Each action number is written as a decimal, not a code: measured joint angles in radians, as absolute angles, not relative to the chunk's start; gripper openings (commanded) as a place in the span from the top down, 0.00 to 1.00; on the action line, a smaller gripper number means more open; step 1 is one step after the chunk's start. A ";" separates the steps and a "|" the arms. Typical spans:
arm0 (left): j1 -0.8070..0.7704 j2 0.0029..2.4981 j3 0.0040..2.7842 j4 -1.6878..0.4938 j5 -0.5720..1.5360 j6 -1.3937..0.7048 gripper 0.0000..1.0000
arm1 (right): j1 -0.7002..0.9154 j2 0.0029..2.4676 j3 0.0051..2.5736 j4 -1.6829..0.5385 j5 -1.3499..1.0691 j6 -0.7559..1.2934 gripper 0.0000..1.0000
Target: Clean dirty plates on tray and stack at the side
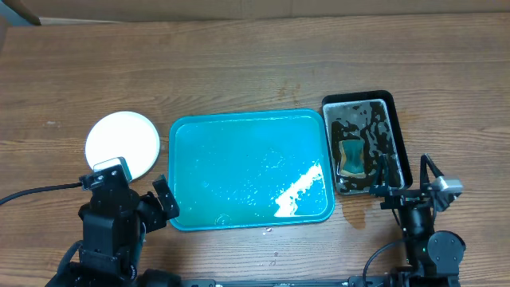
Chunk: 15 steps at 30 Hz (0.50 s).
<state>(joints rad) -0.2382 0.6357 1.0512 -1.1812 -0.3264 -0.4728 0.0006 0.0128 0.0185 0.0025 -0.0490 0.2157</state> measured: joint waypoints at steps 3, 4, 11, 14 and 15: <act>-0.238 0.636 1.051 -1.181 -0.326 -0.473 0.00 | 0.001 0.013 0.019 -0.070 -0.049 0.191 0.00; -0.238 0.636 1.051 -1.181 -0.326 -0.473 0.00 | 0.001 0.013 0.019 -0.081 -0.049 0.186 0.00; -0.238 0.636 1.051 -1.181 -0.326 -0.473 0.00 | 0.001 0.013 0.019 -0.083 -0.049 0.170 0.00; -0.238 0.636 1.051 -1.181 -0.326 -0.473 0.00 | 0.000 0.013 0.019 -0.083 -0.049 0.166 0.00; -0.238 0.636 1.051 -1.181 -0.326 -0.473 0.00 | 0.001 0.013 0.019 -0.084 -0.049 0.165 0.00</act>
